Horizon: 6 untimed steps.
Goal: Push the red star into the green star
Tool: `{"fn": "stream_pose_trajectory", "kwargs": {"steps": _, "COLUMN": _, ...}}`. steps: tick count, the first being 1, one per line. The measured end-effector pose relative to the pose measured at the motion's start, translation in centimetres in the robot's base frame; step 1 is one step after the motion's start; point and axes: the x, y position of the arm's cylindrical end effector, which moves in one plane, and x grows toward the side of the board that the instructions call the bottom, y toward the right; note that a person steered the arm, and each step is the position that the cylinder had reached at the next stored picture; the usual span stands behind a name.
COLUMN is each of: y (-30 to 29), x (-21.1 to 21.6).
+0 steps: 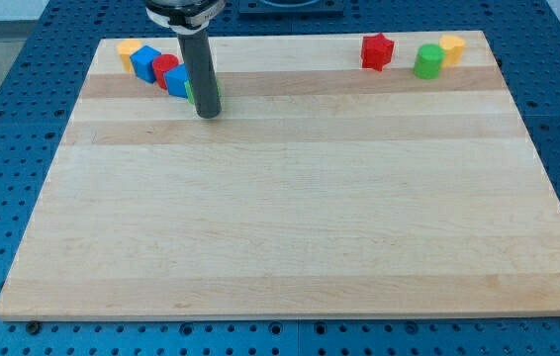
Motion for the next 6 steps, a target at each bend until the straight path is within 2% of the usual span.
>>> {"fn": "stream_pose_trajectory", "kwargs": {"steps": 3, "y": 0.0, "x": -0.6}}
{"fn": "stream_pose_trajectory", "kwargs": {"steps": 4, "y": 2.7, "x": 0.4}}
{"fn": "stream_pose_trajectory", "kwargs": {"steps": 5, "y": 9.1, "x": -1.1}}
{"fn": "stream_pose_trajectory", "kwargs": {"steps": 6, "y": 13.4, "x": -7.4}}
